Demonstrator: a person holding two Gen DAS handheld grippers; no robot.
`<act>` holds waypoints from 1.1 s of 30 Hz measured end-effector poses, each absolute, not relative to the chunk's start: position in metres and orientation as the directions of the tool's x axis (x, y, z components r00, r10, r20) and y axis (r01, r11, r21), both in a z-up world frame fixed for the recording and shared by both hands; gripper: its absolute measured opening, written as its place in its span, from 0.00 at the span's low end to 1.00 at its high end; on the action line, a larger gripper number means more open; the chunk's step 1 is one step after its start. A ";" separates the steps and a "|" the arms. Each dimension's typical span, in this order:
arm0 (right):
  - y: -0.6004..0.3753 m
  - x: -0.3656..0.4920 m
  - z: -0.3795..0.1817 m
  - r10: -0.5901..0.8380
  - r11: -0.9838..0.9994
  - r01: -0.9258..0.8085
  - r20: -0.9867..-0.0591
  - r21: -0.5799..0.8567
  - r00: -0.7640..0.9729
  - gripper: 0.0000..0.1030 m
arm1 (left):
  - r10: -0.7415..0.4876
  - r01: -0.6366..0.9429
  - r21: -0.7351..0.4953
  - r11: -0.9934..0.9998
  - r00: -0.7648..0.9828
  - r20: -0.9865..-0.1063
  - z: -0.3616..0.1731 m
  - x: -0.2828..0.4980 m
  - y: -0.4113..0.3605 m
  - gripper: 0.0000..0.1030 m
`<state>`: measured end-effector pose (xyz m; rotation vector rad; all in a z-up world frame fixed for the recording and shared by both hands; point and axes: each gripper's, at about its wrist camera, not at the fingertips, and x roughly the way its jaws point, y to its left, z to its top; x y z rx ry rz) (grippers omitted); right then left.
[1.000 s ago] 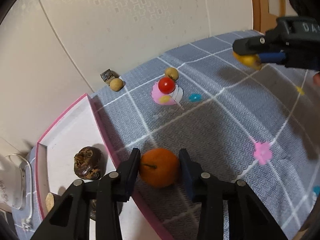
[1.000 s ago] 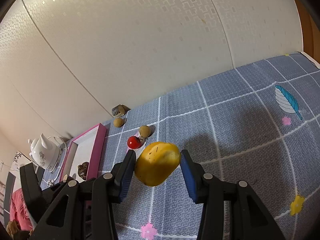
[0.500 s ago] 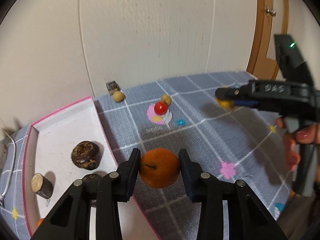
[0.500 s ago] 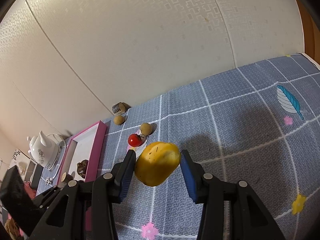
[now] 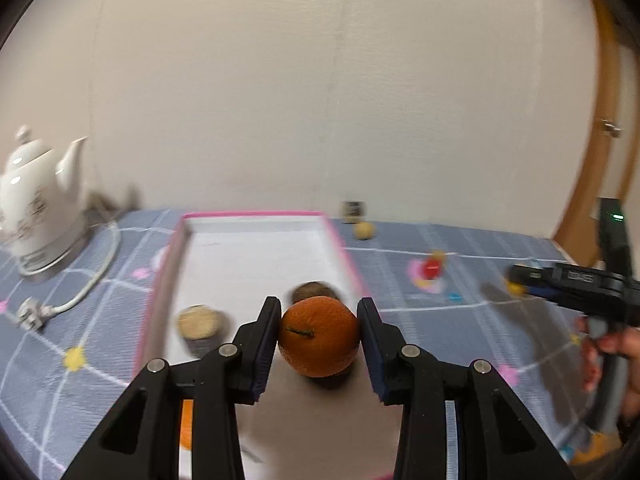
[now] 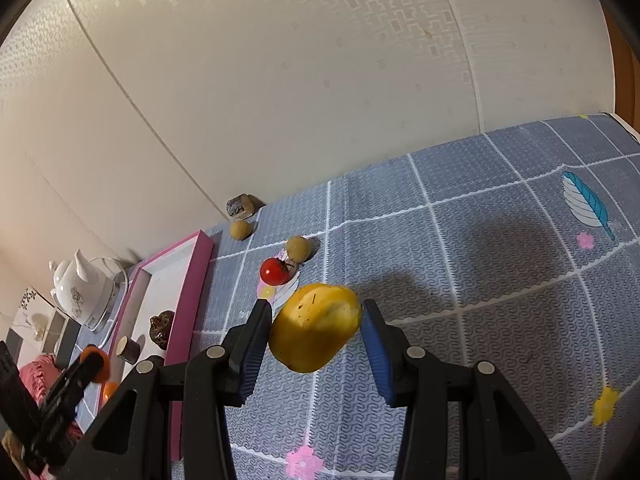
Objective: Organize fruits
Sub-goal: 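Carry the mandarin into the tray and open the left gripper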
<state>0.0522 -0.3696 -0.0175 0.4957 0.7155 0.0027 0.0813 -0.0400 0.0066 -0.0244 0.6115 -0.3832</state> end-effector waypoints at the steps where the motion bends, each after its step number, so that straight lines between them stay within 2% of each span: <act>1: -0.368 0.053 -0.018 0.168 0.887 0.163 -0.629 0.433 0.759 0.45 | -0.346 0.332 -0.130 0.934 0.752 -0.562 0.004 0.084 -0.036 0.39; 6: -0.359 0.055 -0.020 0.165 0.899 0.152 -0.638 0.411 0.752 0.45 | -0.282 0.306 -0.065 0.950 0.748 -0.601 -0.010 0.099 -0.030 0.39; 16: -0.338 0.064 -0.025 0.170 0.916 0.128 -0.655 0.381 0.736 0.45 | -0.209 0.290 0.029 0.956 0.750 -0.627 -0.027 0.114 -0.041 0.39; 26: -0.328 0.068 -0.028 0.169 0.925 0.114 -0.664 0.361 0.728 0.45 | -0.166 0.254 0.042 0.966 0.739 -0.653 -0.035 0.130 -0.040 0.39; 28: -0.325 0.069 -0.028 0.171 0.927 0.110 -0.666 0.358 0.726 0.45 | -0.165 0.250 0.037 0.968 0.737 -0.655 -0.035 0.130 -0.038 0.44; 30: -0.323 0.069 -0.028 0.173 0.929 0.105 -0.665 0.356 0.726 0.45 | -0.180 0.246 0.015 0.969 0.747 -0.640 -0.032 0.127 -0.034 0.61; 33: -0.320 0.069 -0.028 0.171 0.931 0.100 -0.663 0.350 0.728 0.45 | -0.185 0.232 -0.004 0.973 0.768 -0.614 -0.028 0.122 -0.027 0.64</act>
